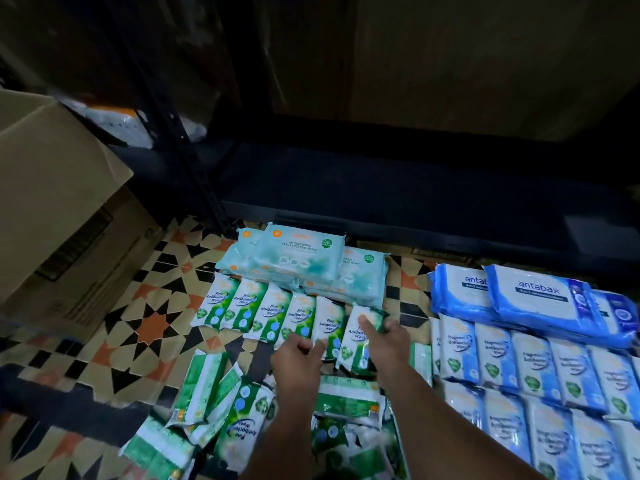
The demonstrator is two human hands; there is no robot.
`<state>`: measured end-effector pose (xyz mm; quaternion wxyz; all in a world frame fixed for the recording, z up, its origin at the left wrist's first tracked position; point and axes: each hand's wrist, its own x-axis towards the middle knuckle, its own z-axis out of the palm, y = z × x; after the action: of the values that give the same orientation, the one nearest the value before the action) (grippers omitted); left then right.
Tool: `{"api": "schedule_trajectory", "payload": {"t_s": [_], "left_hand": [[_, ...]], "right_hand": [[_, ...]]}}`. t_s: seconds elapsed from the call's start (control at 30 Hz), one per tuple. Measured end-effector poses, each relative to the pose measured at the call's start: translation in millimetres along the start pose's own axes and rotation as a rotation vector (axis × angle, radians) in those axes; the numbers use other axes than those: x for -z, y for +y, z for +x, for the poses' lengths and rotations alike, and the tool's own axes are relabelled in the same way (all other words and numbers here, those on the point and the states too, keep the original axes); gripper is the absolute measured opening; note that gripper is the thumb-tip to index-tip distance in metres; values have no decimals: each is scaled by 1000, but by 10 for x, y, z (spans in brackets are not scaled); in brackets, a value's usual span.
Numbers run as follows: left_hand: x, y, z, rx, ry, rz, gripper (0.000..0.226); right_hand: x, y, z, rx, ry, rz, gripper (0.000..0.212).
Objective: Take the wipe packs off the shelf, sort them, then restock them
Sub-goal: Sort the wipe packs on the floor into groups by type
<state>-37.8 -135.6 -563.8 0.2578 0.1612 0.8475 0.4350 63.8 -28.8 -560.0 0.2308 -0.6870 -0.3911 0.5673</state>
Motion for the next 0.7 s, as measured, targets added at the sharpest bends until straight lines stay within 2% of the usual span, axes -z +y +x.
{"api": "schedule_trajectory", "payload": {"t_s": [0.1,0.2,0.27,0.33,0.43,0.53,0.7], "left_hand": [[-25,-16,45,-158,20,237,34],[17,46,102,-155,-37,471,28],[55,68,169,-192,-81,629,31],[56,66,226,-358,-74,749,40],[14,56,262,-538,-182,846,52],[-17,-38,274,-521,-313,890,57],[9,-74,279,-494,-373,905,67]], "right_hand": [[-104,35,51,67,-18,-142,55],[-172,40,96,120,-9,-207,41],[-194,14,102,147,39,-235,40],[-220,31,136,169,109,-313,50],[-218,34,137,217,174,-493,55],[-184,17,117,205,186,-592,53],[-160,-8,142,217,162,-625,52]]}}
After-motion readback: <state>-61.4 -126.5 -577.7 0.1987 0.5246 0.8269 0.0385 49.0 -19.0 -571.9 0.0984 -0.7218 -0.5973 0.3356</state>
